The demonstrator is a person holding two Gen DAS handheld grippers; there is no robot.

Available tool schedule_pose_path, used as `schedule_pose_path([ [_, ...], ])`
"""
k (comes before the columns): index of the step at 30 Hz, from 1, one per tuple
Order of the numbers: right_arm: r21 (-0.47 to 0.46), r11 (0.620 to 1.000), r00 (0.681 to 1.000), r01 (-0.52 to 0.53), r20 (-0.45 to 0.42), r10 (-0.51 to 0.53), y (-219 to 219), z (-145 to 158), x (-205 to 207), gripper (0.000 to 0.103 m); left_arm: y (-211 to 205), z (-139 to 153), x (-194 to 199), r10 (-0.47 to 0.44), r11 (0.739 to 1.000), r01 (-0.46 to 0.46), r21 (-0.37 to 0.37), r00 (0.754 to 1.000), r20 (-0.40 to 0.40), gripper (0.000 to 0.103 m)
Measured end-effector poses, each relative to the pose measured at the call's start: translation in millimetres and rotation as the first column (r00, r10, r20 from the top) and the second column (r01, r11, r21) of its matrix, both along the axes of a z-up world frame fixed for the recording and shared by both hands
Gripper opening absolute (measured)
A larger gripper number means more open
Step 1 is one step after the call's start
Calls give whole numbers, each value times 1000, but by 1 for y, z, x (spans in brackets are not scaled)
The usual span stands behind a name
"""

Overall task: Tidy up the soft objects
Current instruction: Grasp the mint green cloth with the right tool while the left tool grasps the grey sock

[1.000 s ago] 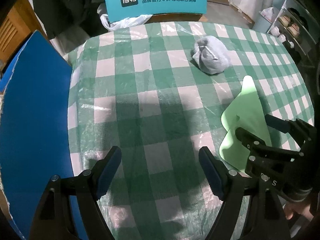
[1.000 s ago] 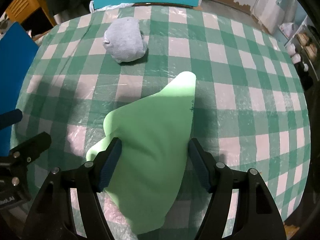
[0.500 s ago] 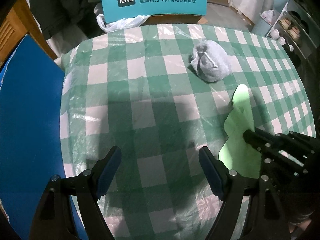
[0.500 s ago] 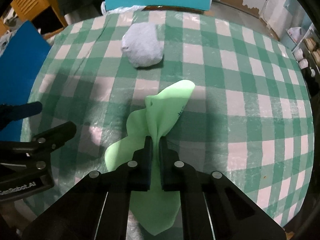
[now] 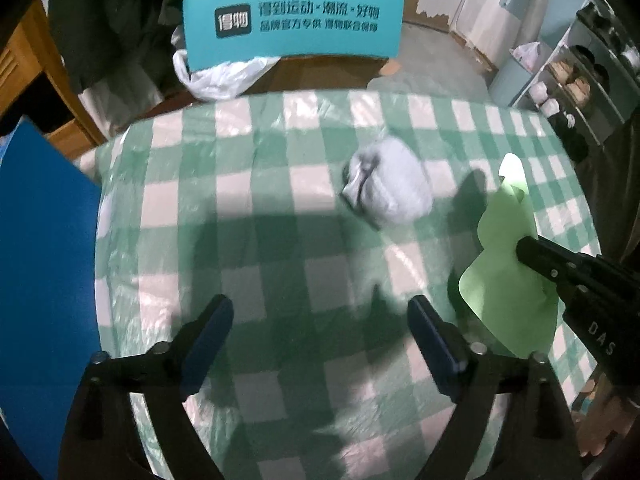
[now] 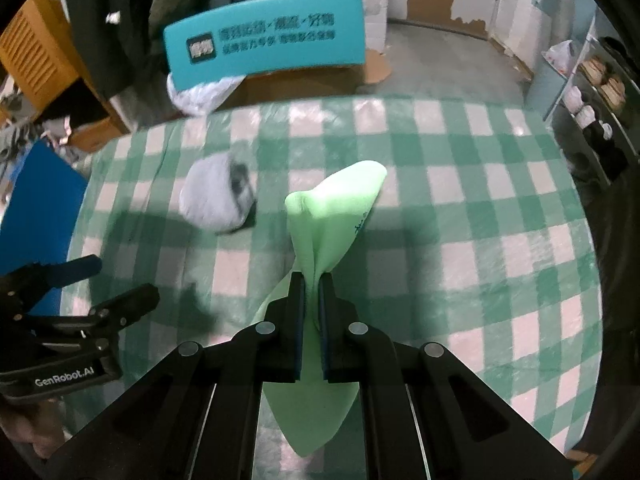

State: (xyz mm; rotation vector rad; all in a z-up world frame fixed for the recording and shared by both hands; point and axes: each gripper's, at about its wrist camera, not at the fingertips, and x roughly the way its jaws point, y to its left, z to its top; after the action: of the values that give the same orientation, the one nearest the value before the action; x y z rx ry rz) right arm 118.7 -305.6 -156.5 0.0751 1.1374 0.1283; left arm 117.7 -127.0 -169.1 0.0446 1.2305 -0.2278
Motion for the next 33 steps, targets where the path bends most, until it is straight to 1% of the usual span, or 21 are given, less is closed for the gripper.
schedule_pose_path([
  [6,-15,1000,999,6,38,-6,-9,13,9,5,-18,2,12,-26,1000,26,12,1000,7,91],
  [10,-18,1000,999,11,47,-11,-14,15,17,5,-27,2,23,-20,1000,20,-1,1000,1,91],
  [12,-15,1000,999,13,49,-13,-17,16,20,5,-33,1,30,-17,1000,17,1,1000,-9,95],
  [17,2,999,999,35,40,-35,-23,14,23,5,-45,-3,45,13,1000,-14,-14,1000,-25,95],
  [24,21,998,998,61,28,-62,-32,12,22,5,-48,-15,66,85,996,-87,-35,995,-56,95],
  [29,19,998,998,62,31,-63,-33,13,21,5,-45,-25,71,129,989,-134,-64,989,-75,95],
  [31,19,998,997,64,32,-65,-33,12,21,5,-45,-26,71,139,986,-144,-78,988,-72,89],
  [33,23,997,997,68,32,-68,-33,12,21,5,-45,-27,72,135,986,-143,-90,987,-86,65],
])
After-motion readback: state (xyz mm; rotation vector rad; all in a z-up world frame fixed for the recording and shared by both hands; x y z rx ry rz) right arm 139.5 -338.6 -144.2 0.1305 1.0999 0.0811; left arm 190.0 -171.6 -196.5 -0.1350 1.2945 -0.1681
